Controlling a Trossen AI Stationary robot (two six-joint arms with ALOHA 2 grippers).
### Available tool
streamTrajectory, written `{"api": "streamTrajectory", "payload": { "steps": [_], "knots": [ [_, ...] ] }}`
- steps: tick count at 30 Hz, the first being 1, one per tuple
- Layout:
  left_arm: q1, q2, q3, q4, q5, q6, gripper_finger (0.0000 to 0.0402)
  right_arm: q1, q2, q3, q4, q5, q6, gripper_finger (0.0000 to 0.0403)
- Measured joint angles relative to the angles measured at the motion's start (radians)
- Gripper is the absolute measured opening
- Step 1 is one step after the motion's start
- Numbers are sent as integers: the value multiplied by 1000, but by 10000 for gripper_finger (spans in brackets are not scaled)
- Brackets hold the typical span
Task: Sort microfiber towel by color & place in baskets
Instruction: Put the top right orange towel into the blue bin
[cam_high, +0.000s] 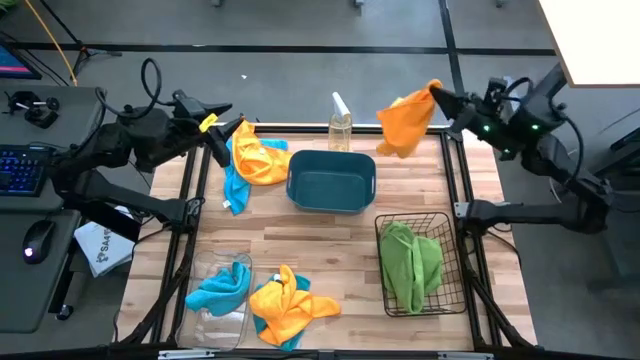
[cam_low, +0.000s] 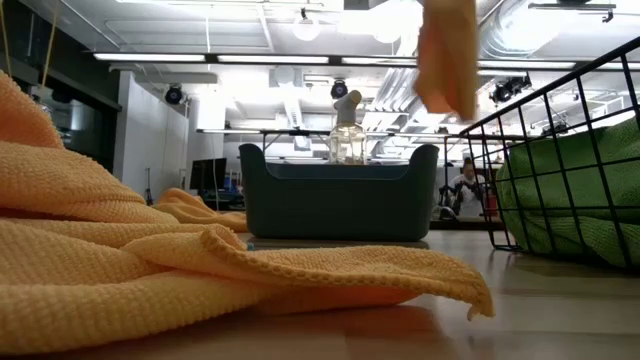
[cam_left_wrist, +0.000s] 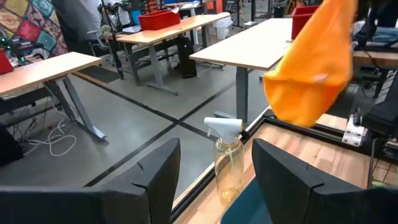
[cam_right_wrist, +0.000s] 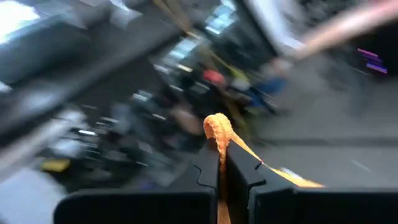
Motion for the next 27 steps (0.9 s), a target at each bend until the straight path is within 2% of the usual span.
{"api": "streamTrajectory", "payload": {
  "steps": [5,10,18,27],
  "knots": [
    [0,18,0,1,0,15,188,121,128,20,224,4,-91,0],
    [0,23,0,0,1,14,188,150,289,23,291,3,-75,0],
    [0,18,0,-5,1,7,188,145,470,23,296,5,-88,0],
    [0,19,0,-26,1,-3,188,197,520,23,197,-55,-81,0]
  ]
}}
